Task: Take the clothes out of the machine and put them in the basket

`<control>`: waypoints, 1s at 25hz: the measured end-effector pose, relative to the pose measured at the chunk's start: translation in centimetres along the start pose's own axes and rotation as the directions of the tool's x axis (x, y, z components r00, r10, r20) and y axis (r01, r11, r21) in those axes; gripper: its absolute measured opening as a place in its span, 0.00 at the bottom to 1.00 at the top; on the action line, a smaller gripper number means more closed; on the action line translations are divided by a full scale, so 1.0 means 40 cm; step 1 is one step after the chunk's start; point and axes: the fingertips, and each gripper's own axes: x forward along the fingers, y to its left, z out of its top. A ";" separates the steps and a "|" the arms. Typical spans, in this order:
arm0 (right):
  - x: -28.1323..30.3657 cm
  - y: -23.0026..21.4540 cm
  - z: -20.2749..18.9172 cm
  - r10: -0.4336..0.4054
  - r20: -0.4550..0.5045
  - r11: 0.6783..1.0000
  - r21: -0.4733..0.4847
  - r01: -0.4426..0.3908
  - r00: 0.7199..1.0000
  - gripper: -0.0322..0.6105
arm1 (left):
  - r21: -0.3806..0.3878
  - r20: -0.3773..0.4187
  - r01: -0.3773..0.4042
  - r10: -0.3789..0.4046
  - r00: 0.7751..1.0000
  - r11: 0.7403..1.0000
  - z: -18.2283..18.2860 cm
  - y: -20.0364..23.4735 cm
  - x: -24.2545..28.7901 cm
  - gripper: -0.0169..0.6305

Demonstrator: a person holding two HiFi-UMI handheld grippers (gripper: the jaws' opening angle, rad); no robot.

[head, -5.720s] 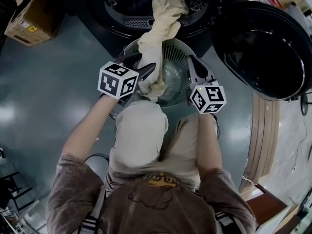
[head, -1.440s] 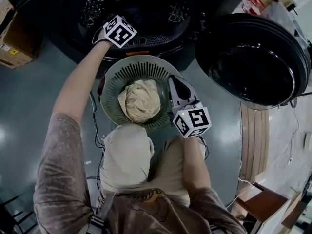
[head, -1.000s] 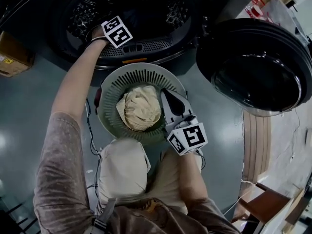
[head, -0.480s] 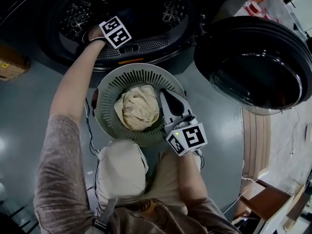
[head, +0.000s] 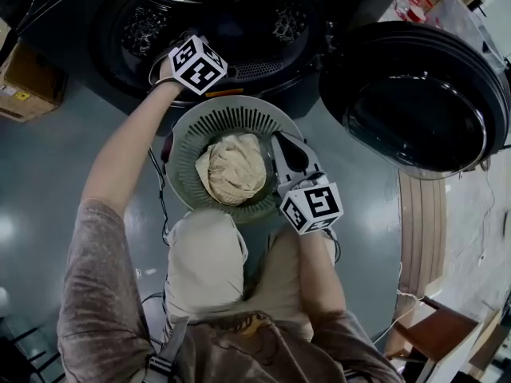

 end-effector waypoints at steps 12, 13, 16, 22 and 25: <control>-0.016 -0.038 -0.014 0.017 -0.012 1.000 -0.021 -0.017 1.000 0.05 | -0.122 0.148 0.111 -0.092 0.985 0.986 0.117 -0.168 -0.374 0.05; -0.017 -0.037 -0.012 0.021 -0.008 1.000 -0.018 -0.021 1.000 0.05 | -0.125 0.158 0.121 -0.100 0.982 0.985 0.126 -0.185 -0.407 0.05; -0.016 -0.027 -0.007 0.041 -0.004 0.999 -0.015 -0.041 0.999 0.05 | -0.162 0.165 0.161 -0.134 0.977 0.974 0.132 -0.237 -0.493 0.05; -0.031 -0.022 0.006 0.049 0.003 0.999 -0.018 -0.049 0.999 0.05 | -0.220 0.195 0.257 -0.216 0.957 0.941 0.156 -0.332 -0.605 0.05; -0.043 -0.026 0.007 0.043 0.004 0.999 -0.017 -0.043 0.999 0.05 | -0.218 0.222 0.297 -0.249 0.943 0.930 0.181 -0.371 -0.653 0.05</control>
